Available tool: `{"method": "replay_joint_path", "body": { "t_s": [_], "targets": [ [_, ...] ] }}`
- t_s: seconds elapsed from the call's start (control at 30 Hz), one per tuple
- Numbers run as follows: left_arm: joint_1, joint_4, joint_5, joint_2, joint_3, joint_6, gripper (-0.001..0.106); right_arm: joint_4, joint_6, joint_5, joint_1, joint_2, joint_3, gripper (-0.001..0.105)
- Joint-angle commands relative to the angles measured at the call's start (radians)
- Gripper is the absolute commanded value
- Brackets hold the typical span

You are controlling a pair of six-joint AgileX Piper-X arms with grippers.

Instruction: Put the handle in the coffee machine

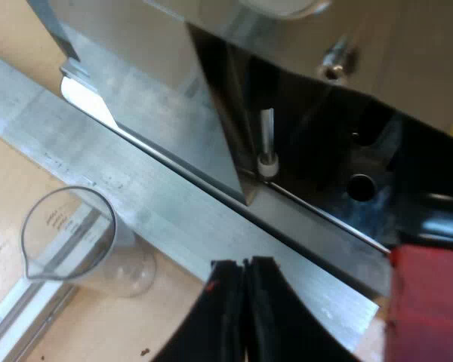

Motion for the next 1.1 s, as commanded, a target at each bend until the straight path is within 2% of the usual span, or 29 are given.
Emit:
{"method": "replay_joint_path", "body": {
  "t_s": [0.03,0.17,0.3,0.47,0.8,0.93,1.1],
  "targets": [
    [-0.018,-0.015,-0.034,0.039,-0.006,-0.010,0.000,-0.073,-0.004,0.011,0.000,-0.046,-0.017,0.033],
    [-0.024,-0.008,-0.084,0.093,-0.006,-0.007,0.000,-0.073,-0.009,0.011,0.000,-0.046,-0.017,0.033],
    [-0.024,0.034,-0.077,0.116,-0.006,0.002,0.000,-0.073,-0.009,0.011,0.000,-0.046,-0.017,0.033],
    [-0.047,0.094,-0.073,0.117,-0.006,0.060,0.000,-0.073,-0.009,0.011,0.000,-0.046,-0.017,0.033],
    [-0.074,0.167,-0.076,0.117,-0.003,0.065,0.000,-0.073,-0.010,0.011,0.000,-0.046,-0.017,0.033],
    [-0.076,0.234,-0.049,0.117,-0.003,0.103,0.000,-0.073,-0.010,0.011,0.000,-0.046,-0.017,0.033],
    [-0.076,0.281,-0.013,0.117,-0.003,0.104,0.000,-0.073,-0.032,0.011,0.000,-0.046,-0.017,0.033]
  ]
}}
